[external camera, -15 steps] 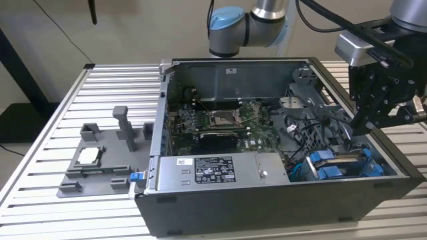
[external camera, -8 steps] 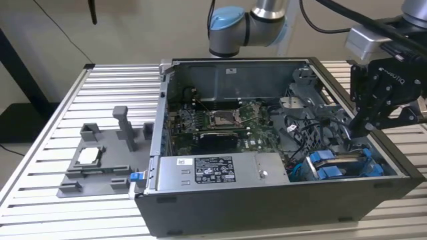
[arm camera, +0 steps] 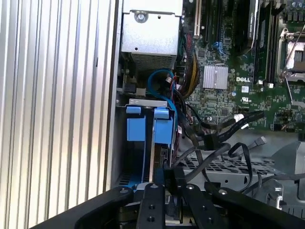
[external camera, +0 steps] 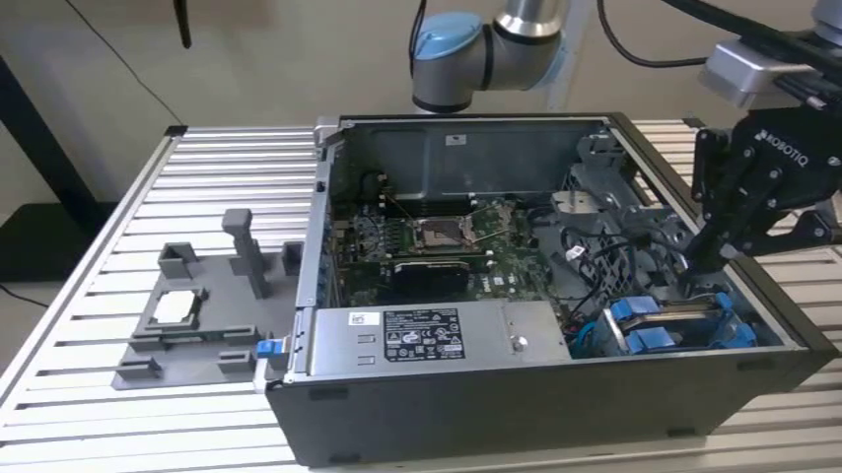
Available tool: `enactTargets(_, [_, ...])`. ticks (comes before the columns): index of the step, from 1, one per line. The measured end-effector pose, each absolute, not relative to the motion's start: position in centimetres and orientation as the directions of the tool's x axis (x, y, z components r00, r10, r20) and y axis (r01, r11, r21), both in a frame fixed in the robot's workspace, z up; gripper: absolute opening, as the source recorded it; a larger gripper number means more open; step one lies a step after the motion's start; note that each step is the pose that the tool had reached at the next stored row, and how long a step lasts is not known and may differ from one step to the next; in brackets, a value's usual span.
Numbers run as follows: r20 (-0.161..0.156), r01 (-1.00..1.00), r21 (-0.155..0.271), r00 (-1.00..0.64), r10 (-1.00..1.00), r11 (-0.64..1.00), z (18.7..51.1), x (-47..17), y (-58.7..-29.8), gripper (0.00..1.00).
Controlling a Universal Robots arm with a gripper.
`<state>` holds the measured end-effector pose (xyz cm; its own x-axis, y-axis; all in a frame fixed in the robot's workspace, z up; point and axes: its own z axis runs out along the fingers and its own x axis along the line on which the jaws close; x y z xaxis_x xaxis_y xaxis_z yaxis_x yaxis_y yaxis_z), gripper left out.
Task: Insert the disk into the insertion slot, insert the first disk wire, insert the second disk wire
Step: 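Insert the first disk wire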
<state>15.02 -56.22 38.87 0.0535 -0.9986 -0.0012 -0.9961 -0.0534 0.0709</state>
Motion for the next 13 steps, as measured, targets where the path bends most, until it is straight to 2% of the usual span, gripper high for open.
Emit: enactTargets(13, [-0.004, -0.99, 0.13, 0.053, -0.999, -0.053, 38.33, 15.76, -56.26, 0.19])
